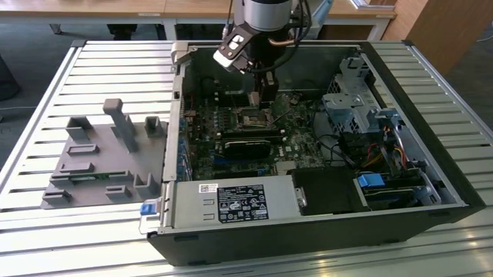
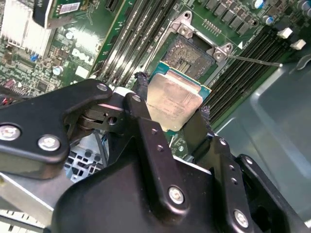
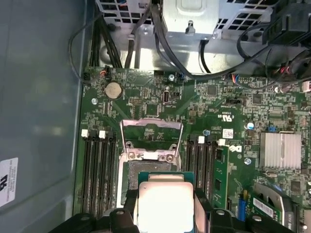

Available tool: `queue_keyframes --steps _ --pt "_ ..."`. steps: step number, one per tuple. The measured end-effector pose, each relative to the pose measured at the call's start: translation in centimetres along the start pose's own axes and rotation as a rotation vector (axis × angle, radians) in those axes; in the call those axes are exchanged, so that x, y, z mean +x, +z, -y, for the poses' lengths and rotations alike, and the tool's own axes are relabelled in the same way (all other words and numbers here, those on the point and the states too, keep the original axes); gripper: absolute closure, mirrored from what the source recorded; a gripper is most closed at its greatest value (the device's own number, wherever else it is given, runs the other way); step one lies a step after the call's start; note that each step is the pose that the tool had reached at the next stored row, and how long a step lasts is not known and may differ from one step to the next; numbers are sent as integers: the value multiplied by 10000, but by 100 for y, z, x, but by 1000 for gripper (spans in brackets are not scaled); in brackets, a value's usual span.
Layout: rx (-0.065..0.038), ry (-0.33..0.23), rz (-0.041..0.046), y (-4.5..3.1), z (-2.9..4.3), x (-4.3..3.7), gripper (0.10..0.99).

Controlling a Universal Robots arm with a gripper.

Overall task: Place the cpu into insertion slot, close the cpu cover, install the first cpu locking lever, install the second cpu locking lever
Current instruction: 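Place the cpu into insertion slot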

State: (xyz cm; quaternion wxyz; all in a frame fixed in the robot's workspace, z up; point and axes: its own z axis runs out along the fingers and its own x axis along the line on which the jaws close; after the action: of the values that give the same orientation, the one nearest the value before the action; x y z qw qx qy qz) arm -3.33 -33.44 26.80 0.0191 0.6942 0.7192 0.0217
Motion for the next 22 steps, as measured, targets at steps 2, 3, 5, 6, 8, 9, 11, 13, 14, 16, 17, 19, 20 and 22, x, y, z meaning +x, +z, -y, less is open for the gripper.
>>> queue_keyframes --steps 2,3,5,6,8,9,11,13,14,16,17,19,20,22 --pt "0 17 1 36 11 2 545" --pt "0 28 2 54 15 2 545" --pt "-1 35 2 90 29 3 545" --pt "-1 35 2 108 37 3 545" --pt "0 35 4 143 51 3 545" --pt "0 33 4 160 59 4 545" --pt "0 29 3 193 71 7 545" --pt "1 27 4 195 71 7 545" --pt "1 28 4 195 71 7 545" --pt "-1 29 0 200 71 8 545" --pt "-2 29 -2 210 72 9 545" --pt "-1 30 1 243 74 16 545" --pt "0 29 1 261 75 23 545" --pt "0 38 2 297 76 37 545"
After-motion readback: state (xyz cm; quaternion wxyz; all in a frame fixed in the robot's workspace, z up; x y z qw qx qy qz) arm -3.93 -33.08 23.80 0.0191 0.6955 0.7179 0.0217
